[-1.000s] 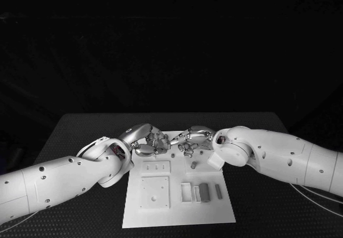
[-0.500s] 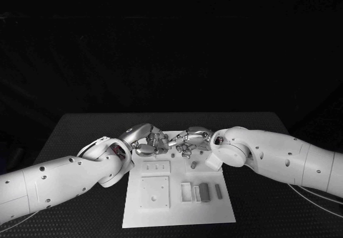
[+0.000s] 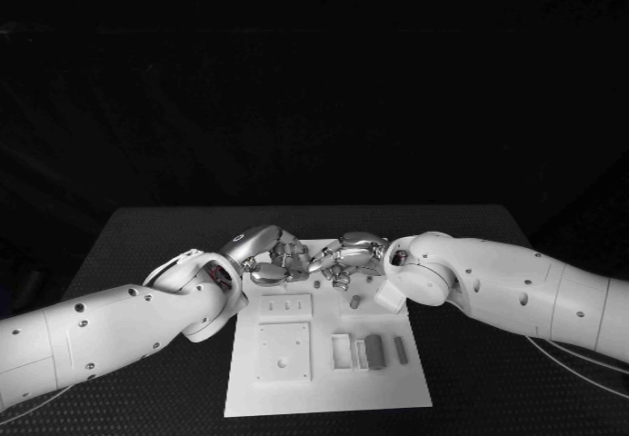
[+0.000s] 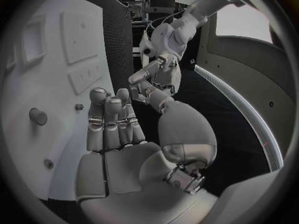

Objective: Assemble the parts on the task board

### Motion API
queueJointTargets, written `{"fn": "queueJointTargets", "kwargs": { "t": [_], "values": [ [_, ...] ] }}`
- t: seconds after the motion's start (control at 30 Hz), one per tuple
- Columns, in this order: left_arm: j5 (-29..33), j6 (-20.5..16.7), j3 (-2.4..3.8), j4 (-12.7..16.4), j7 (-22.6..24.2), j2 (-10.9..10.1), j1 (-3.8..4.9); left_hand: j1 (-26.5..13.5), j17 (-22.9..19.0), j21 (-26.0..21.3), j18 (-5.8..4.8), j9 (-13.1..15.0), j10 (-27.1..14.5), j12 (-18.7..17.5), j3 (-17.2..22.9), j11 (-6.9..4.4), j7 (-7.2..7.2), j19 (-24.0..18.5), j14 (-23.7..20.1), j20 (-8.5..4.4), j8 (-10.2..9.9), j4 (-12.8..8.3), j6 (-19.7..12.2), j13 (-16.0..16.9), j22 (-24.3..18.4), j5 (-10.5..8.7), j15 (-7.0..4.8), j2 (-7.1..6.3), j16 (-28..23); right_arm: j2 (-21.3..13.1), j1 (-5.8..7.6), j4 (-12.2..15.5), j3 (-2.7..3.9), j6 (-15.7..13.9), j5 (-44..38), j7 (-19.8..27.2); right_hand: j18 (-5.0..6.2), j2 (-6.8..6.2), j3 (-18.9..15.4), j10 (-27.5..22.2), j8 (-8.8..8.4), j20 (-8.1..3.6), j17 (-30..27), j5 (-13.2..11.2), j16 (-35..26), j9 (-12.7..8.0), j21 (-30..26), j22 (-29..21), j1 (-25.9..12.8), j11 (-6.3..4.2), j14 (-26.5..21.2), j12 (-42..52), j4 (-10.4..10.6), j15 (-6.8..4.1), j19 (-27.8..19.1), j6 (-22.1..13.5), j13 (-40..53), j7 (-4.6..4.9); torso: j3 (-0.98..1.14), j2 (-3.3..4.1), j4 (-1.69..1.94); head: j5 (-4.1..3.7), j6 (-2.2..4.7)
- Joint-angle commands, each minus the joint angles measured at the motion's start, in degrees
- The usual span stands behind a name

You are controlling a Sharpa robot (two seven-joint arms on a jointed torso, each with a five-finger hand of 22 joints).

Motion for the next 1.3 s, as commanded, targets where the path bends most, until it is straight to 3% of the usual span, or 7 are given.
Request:
{"fn": "queueJointTargets", "kwargs": {
  "t": [0.03,0.27,0.5,0.73,0.97,1.3],
  "values": [
    [0.16,0.17,0.05,0.1,0.47,0.17,0.13,-0.06,-0.07,-0.11,1.51,0.08,0.5,-0.3,0.28,0.06,0.4,0.08,0.49,-0.17,0.22,0.06,-0.04,-0.06,0.97,0.17,0.04,0.34,-0.24,0.1,-0.06,0.02,-0.01,0.24,-1.3,0.83,2.07,0.89,0.05,0.41,0.59,-0.42,-0.07,-0.21,0.35,0.28,0.42,1.16,0.2,-0.43,0.3,0.36,-0.73,-0.52,0.18,1.34,-0.18,0.16,0.0,0.0,0.0,-0.02,-0.03],
    [0.16,0.33,0.05,0.13,0.48,0.22,0.16,-0.07,-0.08,-0.12,1.51,0.09,0.51,-0.31,0.27,0.06,0.39,0.09,0.5,-0.17,0.24,0.05,0.0,-0.08,0.97,0.13,0.04,0.33,-0.24,0.09,-0.06,-0.06,-0.01,-0.38,-1.3,1.08,2.07,1.39,0.16,0.77,0.91,-0.51,-0.09,-0.21,0.42,0.49,0.57,1.15,0.29,-0.66,0.5,0.44,-1.08,-0.75,0.35,1.88,-0.34,-0.09,-0.03,0.01,0.0,-0.02,-0.04],
    [0.16,0.51,0.05,0.12,0.43,0.12,0.17,-0.07,-0.08,-0.13,1.51,0.1,0.53,-0.32,0.27,0.06,0.38,0.11,0.52,-0.17,0.26,0.04,0.04,-0.09,0.97,0.09,0.04,0.34,-0.24,0.0,-0.06,-0.38,-0.01,-0.21,-1.24,1.33,2.07,3.84,0.72,1.16,1.13,-0.67,-0.1,-0.21,0.51,0.77,0.82,1.16,1.02,-0.91,0.74,0.48,-2.35,-0.99,0.49,2.28,-0.68,-0.34,-0.01,0.0,0.01,-0.06,-0.09],
    [0.16,0.6,0.05,0.17,0.45,0.02,0.17,-0.03,-0.09,-0.14,1.51,0.1,0.54,-0.33,0.28,0.05,0.36,0.12,0.53,-0.17,0.28,0.01,0.08,-0.1,0.97,0.06,0.04,0.35,-0.25,-0.2,-0.06,-0.82,-0.01,-0.06,-0.72,1.61,2.07,4.69,0.84,1.19,1.15,-0.67,-0.09,-0.21,0.54,0.85,0.89,1.16,1.26,-0.92,0.73,0.48,-2.91,-1.01,0.44,2.32,-0.79,-0.37,-0.01,0.0,0.02,-0.02,-0.09],
    [0.22,0.38,0.04,0.33,0.76,0.16,0.17,-0.01,-0.1,-0.16,1.51,0.09,0.53,-0.36,0.27,0.05,0.37,0.1,0.53,-0.17,0.26,-0.05,0.04,-0.13,0.96,0.03,0.04,0.29,-0.27,0.0,-0.06,-0.87,-0.01,0.59,-0.09,1.78,2.07,6.64,1.66,1.26,1.42,-0.78,0.02,-0.21,0.67,1.2,1.15,1.25,3.74,-1.16,0.67,0.59,-3.46,-1.2,0.11,2.66,-0.94,-0.61,0.0,0.0,0.01,-0.07,-0.05],
    [0.7,0.1,0.04,0.54,1.27,0.34,0.17,-0.1,-0.18,-0.32,1.47,0.0,0.41,-0.49,0.22,0.14,0.48,0.0,0.45,-0.12,0.08,-0.1,-0.25,-0.22,0.92,-0.06,0.09,0.08,-0.42,0.44,-0.07,-1.06,-0.01,0.84,-0.58,1.36,2.07,7.13,1.83,1.66,1.83,-0.76,0.15,-0.21,0.91,1.59,1.5,1.27,5.08,-1.32,0.84,0.81,-3.45,-1.34,0.05,3.2,-1.01,-0.82,-0.01,0.01,0.01,-0.17,0.02]
  ]
}}
